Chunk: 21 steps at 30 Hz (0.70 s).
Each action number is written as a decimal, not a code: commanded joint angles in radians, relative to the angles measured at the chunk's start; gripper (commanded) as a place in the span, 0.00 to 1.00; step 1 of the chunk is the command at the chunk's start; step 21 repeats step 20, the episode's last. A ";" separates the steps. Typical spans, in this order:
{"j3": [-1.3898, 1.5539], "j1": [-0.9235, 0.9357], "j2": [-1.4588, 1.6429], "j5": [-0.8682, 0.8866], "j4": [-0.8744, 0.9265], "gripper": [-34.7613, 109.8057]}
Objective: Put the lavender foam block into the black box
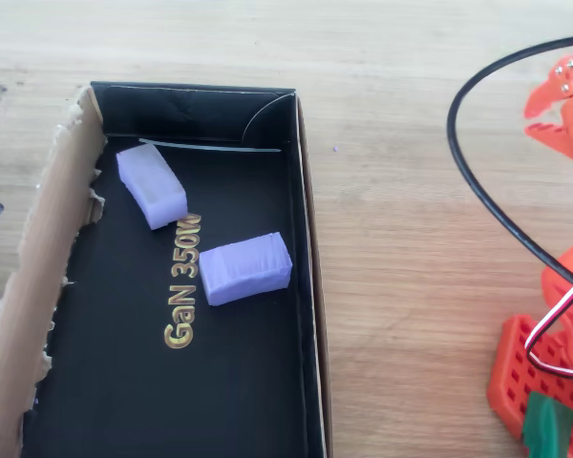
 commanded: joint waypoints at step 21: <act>0.003 0.035 0.117 -0.186 0.227 0.24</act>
